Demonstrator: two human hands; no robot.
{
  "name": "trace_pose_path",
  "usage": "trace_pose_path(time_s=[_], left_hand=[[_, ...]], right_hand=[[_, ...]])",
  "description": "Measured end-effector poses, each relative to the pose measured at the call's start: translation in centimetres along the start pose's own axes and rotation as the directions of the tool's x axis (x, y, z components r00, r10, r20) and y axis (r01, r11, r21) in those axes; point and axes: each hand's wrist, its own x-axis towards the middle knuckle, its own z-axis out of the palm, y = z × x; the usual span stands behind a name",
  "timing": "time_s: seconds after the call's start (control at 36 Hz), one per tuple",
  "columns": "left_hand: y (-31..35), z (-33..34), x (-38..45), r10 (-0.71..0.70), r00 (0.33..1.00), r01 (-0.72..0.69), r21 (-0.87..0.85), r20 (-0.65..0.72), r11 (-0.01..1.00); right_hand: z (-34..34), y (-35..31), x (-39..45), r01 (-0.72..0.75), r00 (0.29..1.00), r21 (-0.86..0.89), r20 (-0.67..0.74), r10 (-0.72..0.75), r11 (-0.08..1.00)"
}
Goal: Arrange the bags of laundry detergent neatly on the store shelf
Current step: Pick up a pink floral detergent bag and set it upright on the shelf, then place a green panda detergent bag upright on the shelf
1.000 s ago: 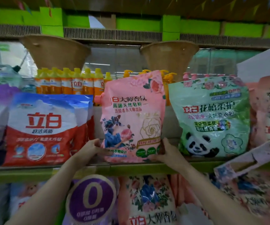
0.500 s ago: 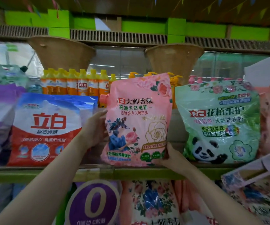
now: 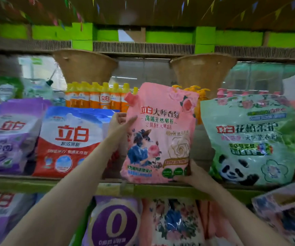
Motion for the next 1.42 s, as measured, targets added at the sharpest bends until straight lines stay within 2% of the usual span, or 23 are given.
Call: trace_pose_path(time_s=[0.06,0.11,0.14,0.19,0.25,0.33,0.39,0.42,0.47,0.5,0.56,0.58,0.67,0.75,0.83,0.89,1.03,1.14,1.22,1.33,1.42], left_hand=[[-1.9,-1.5,-1.5,-0.129,0.974,0.126,0.026,0.184,0.992],[-4.3,-2.6,-3.4,-0.276,0.881,0.214,0.197,0.384,0.957],[-5.3,-2.8,-4.3,-0.337,0.842,0.21,0.319,0.421,0.924],[-7.6,-3.0,-5.3,-0.383,0.834,0.17,0.475,0.398,0.863],[-8.3,-3.1,-5.8,-0.395,0.842,0.2,0.467,0.367,0.861],[-7.2,-2.8,-6.2,-0.361,0.853,0.164,0.463,0.377,0.871],[-6.2,-2.3,-6.5,-0.382,0.854,0.102,0.606,0.354,0.789],[-5.8,-2.0,-6.8,-0.375,0.88,0.075,0.696,0.29,0.714],[-4.9,-1.5,-8.0,-0.276,0.954,0.069,0.817,0.113,0.572],[-4.2,-1.3,-9.1,-0.166,0.985,0.053,0.838,0.046,0.543],[-3.7,-0.7,-10.4,0.066,0.998,-0.034,0.861,0.0,0.507],[-3.7,-0.3,-10.9,0.137,0.99,-0.094,0.851,0.026,0.517],[-3.0,2.1,-12.2,0.223,0.951,-0.306,0.773,0.216,0.556],[-2.0,5.6,-13.3,0.185,0.91,-0.408,0.724,0.371,0.556],[-1.9,9.5,-13.3,0.091,0.869,-0.437,0.67,0.486,0.6],[-2.0,12.2,-13.4,0.051,0.844,-0.424,0.606,0.534,0.673],[-2.7,17.8,-12.9,-0.161,0.844,-0.115,0.465,0.512,0.878],[-3.3,21.9,-12.1,-0.278,0.799,-0.004,0.466,0.534,0.885],[-3.3,24.0,-12.3,-0.252,0.813,0.005,0.427,0.526,0.904],[-4.5,24.8,-11.9,-0.257,0.853,0.043,0.43,0.454,0.902],[-5.0,24.6,-12.0,-0.277,0.859,0.078,0.426,0.43,0.901]], right_hand=[[0.2,0.0,0.0,-0.019,1.0,-0.011,-0.019,0.019,1.0],[0.1,0.0,0.3,-0.037,0.999,-0.035,-0.02,0.036,0.999],[0.0,-0.2,0.3,-0.038,0.999,-0.045,-0.021,0.037,0.998],[-0.3,-0.5,0.7,-0.031,0.999,-0.059,-0.027,0.029,0.998],[-0.6,-0.9,0.8,-0.02,1.0,-0.085,-0.021,0.018,0.996],[-0.4,-1.0,0.6,-0.024,1.0,-0.098,-0.003,0.024,0.995],[0.1,-0.9,0.1,-0.026,1.0,-0.09,-0.013,0.025,0.996],[0.3,-0.9,-0.2,-0.022,0.999,-0.094,-0.026,0.02,0.995],[0.6,-1.0,-0.8,-0.032,0.998,-0.155,-0.055,0.024,0.987],[0.6,-1.1,-1.0,-0.044,0.997,-0.193,-0.067,0.032,0.98],[0.3,-0.9,-1.4,-0.062,0.994,-0.239,-0.1,0.039,0.969],[0.1,-0.6,-1.6,-0.07,0.992,-0.242,-0.119,0.042,0.968],[-1.6,0.3,-2.6,-0.096,0.98,-0.22,-0.193,0.053,0.971],[-4.0,0.9,-3.8,-0.106,0.957,-0.253,-0.288,0.029,0.962],[-6.4,2.0,-5.1,-0.118,0.929,-0.24,-0.37,0.022,0.964],[-8.1,3.2,-6.0,-0.141,0.908,-0.239,-0.417,0.029,0.961],[-13.8,6.7,-8.7,-0.194,0.849,-0.281,-0.528,0.017,0.94],[-18.8,10.1,-10.0,-0.285,0.776,-0.273,-0.629,0.054,0.919],[-22.0,12.1,-9.9,-0.31,0.813,-0.338,-0.579,0.064,0.889],[-24.5,12.3,-9.2,-0.246,0.928,-0.387,-0.358,0.101,0.889],[-25.1,12.0,-8.2,-0.208,0.958,-0.443,-0.271,0.09,0.872]])
